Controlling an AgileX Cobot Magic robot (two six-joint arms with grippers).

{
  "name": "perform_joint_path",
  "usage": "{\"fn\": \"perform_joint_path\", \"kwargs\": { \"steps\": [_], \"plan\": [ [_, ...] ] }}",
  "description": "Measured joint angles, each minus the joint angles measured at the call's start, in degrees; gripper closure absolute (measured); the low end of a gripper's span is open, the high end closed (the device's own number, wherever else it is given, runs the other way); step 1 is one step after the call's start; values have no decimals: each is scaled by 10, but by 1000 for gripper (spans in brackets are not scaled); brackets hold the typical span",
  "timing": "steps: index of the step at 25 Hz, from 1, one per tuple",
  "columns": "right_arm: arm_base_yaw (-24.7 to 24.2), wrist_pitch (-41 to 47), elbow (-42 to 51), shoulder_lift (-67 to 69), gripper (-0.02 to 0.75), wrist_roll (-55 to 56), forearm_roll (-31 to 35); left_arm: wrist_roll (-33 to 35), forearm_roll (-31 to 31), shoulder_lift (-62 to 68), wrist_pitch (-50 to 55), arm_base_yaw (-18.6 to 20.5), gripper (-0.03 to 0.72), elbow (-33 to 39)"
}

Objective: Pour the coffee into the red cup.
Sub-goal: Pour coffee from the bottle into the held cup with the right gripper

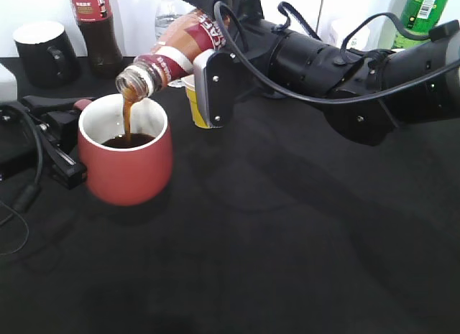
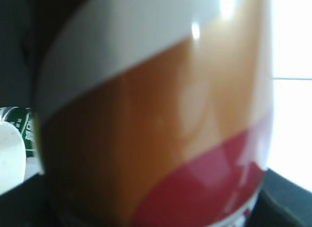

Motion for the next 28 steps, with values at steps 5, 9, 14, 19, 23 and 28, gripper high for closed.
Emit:
{"fn": "perform_joint_path", "kwargs": {
  "steps": [5, 9, 14, 19, 23, 28],
  "plan": [
    [0, 0, 0, 0, 204, -5, 0, 0, 0, 0, 1, 0, 616, 0],
    [0, 0, 0, 0, 204, -7, 0, 0, 0, 0, 1, 0, 615, 0],
    [0, 0, 0, 0, 204, 3, 0, 0, 0, 0, 1, 0, 615, 0],
    [0, 0, 0, 0, 204, 29, 0, 0, -11, 0, -11, 0, 615, 0],
    [0, 0, 0, 0, 204, 98, 0, 0, -12, 0, -17, 0, 614, 0],
    [0, 0, 0, 0, 204, 180, 0, 0, -18, 0, -18, 0, 614, 0]
  ]
}}
